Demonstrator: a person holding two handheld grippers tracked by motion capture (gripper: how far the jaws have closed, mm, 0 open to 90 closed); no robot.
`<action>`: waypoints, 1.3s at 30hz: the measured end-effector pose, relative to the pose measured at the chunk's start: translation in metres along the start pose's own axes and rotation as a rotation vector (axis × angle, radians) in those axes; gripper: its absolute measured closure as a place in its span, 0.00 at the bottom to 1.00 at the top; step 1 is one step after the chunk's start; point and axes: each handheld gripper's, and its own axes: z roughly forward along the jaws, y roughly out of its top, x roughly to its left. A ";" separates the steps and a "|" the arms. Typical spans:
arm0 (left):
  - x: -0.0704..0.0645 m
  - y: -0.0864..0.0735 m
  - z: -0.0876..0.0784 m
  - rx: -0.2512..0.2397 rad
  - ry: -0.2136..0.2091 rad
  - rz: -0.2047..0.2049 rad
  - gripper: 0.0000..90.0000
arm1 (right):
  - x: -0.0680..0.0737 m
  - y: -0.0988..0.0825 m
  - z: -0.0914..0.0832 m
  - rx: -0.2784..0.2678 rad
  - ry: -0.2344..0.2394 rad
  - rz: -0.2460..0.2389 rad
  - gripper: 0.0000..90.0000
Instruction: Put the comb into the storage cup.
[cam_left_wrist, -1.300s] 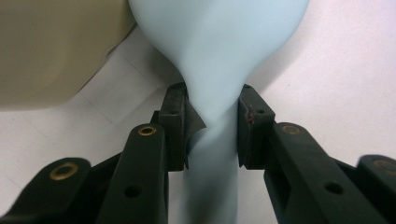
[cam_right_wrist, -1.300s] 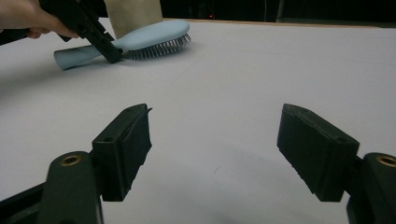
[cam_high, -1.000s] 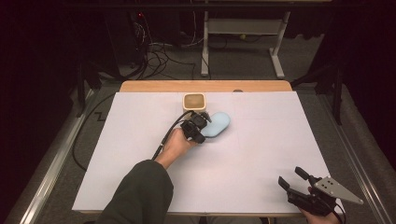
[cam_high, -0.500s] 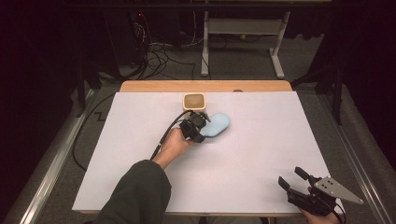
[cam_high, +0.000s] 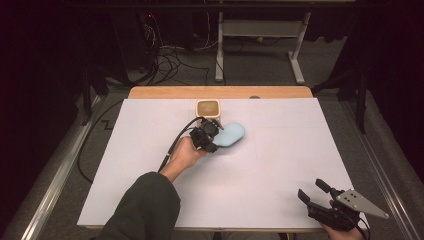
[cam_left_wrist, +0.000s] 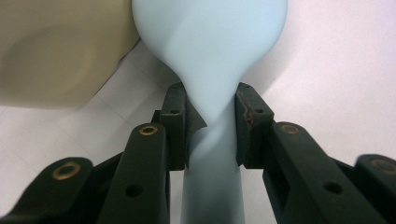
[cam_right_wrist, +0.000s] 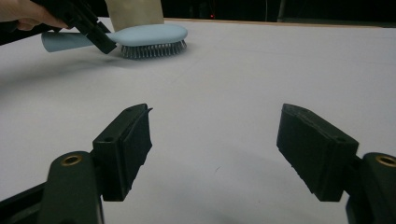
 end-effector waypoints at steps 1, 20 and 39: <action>0.000 0.000 0.000 -0.002 0.000 0.000 0.77 | 0.000 0.000 0.000 0.000 0.000 0.000 0.29; -0.001 -0.015 -0.014 -0.058 -0.024 0.002 0.77 | 0.000 0.000 0.000 -0.004 0.001 0.000 0.30; 0.001 -0.050 -0.044 -0.152 -0.048 -0.001 0.77 | 0.001 0.000 0.000 0.000 -0.001 0.000 0.29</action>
